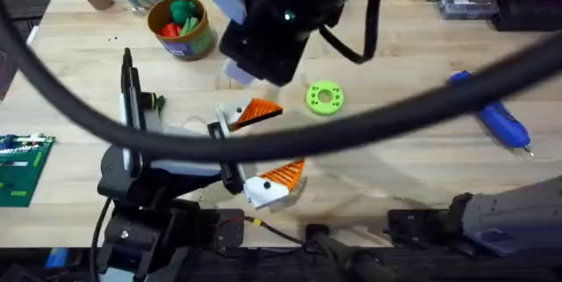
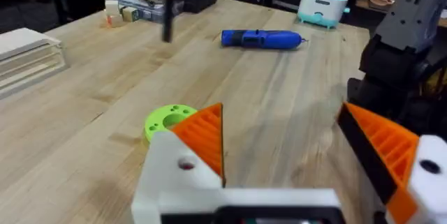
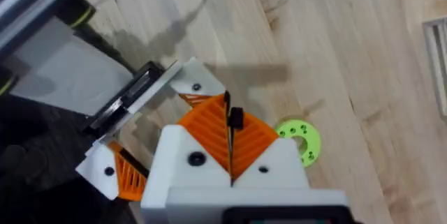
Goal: Pick up the gripper from the table and insert it into the empty holder that is missing its gripper. Then pick up a screw, insert it into the mounting hole, and use the screwdriver to tighten it. Finally, clean up the table by picking up the vegetable and placing it into the bucket.
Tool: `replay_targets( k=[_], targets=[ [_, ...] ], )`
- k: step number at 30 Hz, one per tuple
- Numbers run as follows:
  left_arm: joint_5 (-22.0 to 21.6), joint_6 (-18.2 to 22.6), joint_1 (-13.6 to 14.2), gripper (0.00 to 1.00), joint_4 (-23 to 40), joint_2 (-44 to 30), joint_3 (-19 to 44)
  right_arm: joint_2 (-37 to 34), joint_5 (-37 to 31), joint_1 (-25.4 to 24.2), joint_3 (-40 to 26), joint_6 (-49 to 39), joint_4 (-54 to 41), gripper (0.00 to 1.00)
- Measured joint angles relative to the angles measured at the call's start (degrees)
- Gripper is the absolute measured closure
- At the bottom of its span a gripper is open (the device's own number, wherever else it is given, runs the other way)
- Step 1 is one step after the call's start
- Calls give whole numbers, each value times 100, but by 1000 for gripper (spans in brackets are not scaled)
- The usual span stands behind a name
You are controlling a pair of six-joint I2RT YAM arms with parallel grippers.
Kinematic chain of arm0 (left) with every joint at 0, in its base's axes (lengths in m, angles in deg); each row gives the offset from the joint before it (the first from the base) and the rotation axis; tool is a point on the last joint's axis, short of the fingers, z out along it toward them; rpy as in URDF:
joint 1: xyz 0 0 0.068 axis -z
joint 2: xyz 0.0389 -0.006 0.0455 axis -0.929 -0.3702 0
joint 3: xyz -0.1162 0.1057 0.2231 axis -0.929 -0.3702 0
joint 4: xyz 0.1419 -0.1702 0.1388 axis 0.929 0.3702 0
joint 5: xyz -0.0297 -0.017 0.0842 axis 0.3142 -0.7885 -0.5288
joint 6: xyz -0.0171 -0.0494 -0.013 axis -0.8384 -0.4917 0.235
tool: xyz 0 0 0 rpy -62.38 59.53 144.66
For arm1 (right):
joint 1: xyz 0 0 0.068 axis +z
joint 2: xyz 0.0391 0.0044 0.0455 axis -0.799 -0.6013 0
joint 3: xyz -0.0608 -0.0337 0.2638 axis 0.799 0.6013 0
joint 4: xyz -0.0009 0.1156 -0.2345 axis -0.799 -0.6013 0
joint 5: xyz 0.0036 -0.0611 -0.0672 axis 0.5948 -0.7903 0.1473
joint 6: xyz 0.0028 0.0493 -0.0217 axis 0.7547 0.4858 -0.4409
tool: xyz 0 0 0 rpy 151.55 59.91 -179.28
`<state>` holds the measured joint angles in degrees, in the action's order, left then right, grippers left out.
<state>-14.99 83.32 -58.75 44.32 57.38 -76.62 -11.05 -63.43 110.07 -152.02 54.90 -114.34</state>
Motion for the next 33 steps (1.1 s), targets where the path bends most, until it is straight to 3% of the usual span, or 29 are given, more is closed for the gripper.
replay_targets(
  k=[14,33],
  targets=[
    [0,0,0,8,0,0,0,-465,574,0,-4,60,-60,993],
    [0,0,0,9,0,0,0,-761,645,2,-4,82,-139,993]
  ],
)
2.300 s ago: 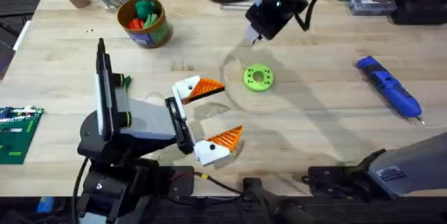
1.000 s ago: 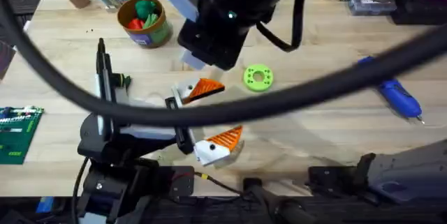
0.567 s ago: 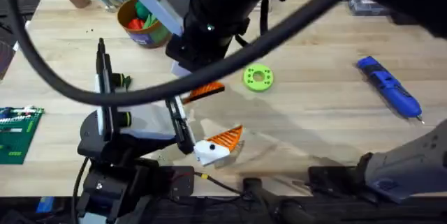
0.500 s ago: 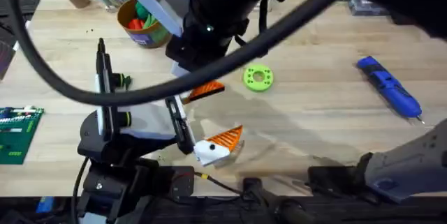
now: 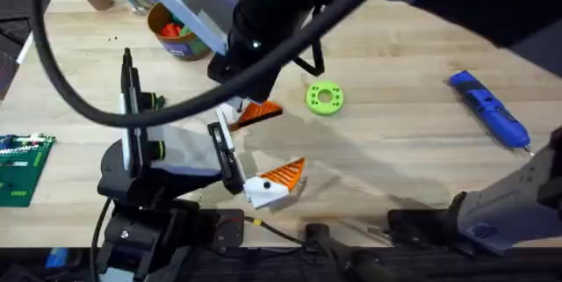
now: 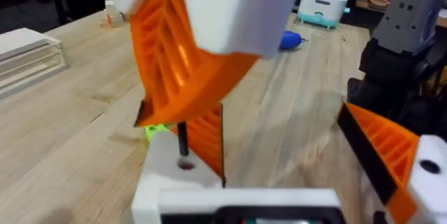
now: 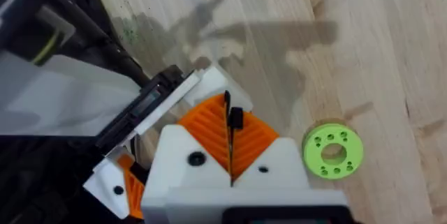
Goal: Pick up the gripper from the table and insert it into the empty holder that is missing its gripper. Then pick up a screw, insert it into the mounting hole, and use the screwdriver to tighten it. Finally, clean up the table by picking up the vegetable and placing it into the bucket.
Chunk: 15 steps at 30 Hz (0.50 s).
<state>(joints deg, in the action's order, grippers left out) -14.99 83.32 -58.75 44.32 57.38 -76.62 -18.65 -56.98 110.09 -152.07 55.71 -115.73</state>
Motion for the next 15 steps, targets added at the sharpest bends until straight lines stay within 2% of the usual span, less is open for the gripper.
replay_targets(
  k=[15],
  targets=[
    [0,0,0,8,0,1,0,-55,37,-2,0,0,11,993]
  ],
)
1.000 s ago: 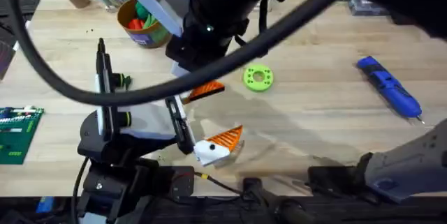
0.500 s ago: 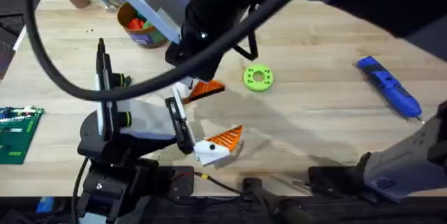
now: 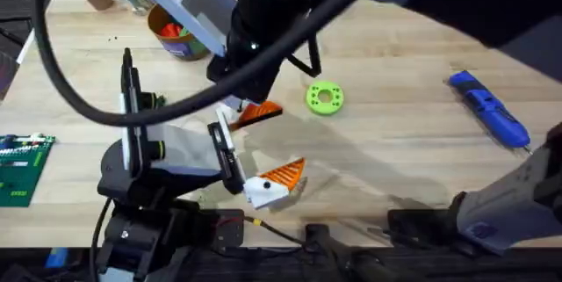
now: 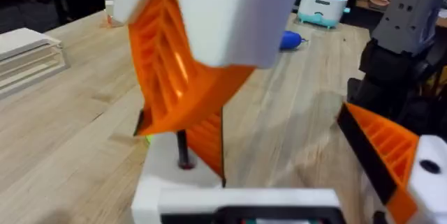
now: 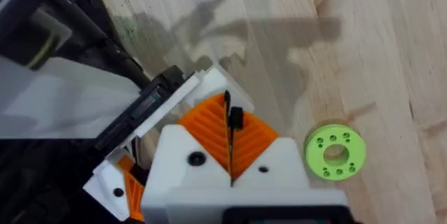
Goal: Pick up the gripper from the table and insert it into the empty holder that is missing its gripper. Then pick up a screw, insert it into the mounting hole, and use the screwdriver to tighten it. Finally, clean up the table by picking up the vegetable and placing it into the bucket.
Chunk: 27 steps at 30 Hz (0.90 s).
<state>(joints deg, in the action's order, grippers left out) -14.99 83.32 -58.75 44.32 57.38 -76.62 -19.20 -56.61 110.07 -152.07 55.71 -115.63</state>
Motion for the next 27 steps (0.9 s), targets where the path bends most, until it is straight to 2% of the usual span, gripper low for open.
replay_targets(
  k=[27],
  targets=[
    [136,-52,0,8,26,-2,0,-199,70,-9,-42,0,-71,993]
  ],
)
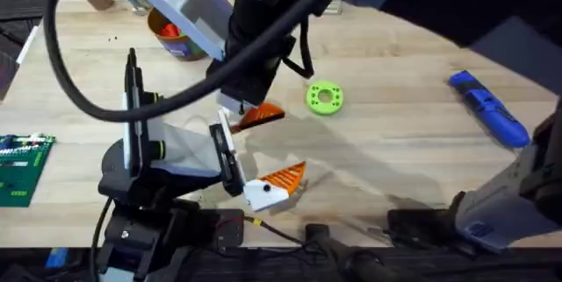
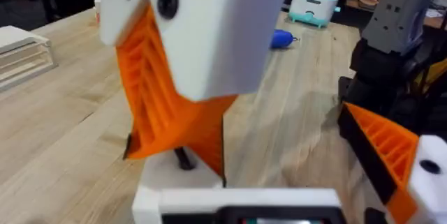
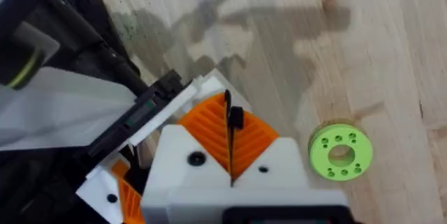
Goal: Pick up the gripper from the table and insert it into the empty holder that is missing its gripper. Then pick up a screw, insert it into the mounting hole, and use the screwdriver to tighten it. Finally, clean up the table by picking up the vegetable and placing it into the bucket.
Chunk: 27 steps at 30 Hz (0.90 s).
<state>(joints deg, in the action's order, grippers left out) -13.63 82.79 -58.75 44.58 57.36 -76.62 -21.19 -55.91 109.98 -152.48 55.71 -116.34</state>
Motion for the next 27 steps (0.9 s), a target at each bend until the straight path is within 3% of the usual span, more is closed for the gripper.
replay_targets(
  k=[27],
  targets=[
    [9,2,0,8,2,0,0,-15,205,2,-28,2,-187,994]
  ],
)
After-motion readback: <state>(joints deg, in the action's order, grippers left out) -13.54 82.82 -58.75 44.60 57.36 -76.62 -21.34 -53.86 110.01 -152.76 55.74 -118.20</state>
